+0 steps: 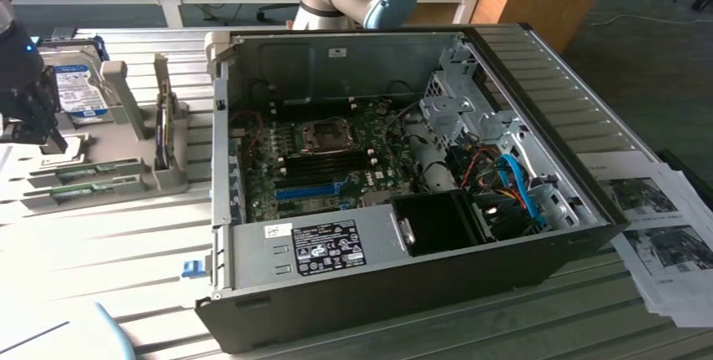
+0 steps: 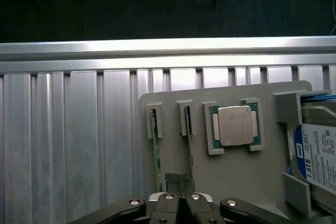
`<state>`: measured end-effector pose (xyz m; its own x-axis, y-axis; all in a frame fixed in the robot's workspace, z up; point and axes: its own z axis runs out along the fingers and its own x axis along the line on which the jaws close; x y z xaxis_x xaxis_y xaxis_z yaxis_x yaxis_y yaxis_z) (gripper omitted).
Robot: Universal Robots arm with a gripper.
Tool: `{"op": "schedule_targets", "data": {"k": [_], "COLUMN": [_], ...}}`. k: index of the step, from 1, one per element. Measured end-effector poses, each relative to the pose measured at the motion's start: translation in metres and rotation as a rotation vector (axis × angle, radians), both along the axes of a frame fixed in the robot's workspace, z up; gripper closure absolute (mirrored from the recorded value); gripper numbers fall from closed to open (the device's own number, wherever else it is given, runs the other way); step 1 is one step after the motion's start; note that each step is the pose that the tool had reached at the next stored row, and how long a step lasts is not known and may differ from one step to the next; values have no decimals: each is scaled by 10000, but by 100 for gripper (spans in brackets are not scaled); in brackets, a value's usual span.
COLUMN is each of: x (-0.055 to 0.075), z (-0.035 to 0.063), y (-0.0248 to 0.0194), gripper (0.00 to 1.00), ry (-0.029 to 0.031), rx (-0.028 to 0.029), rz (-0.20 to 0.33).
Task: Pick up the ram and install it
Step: 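Pick up the ram and move it above insertion slot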
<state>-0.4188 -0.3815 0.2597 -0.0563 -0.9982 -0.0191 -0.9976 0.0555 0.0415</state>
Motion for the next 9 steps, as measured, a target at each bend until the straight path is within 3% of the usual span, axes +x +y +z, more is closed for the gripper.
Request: {"op": "schedule_targets", "data": {"k": [3, 9], "x": [0, -1], "z": [0, -1], "y": [0, 0], "gripper": [91, 91], "ry": [-52, -55], "rx": [1, 2], "rz": [22, 536]}}
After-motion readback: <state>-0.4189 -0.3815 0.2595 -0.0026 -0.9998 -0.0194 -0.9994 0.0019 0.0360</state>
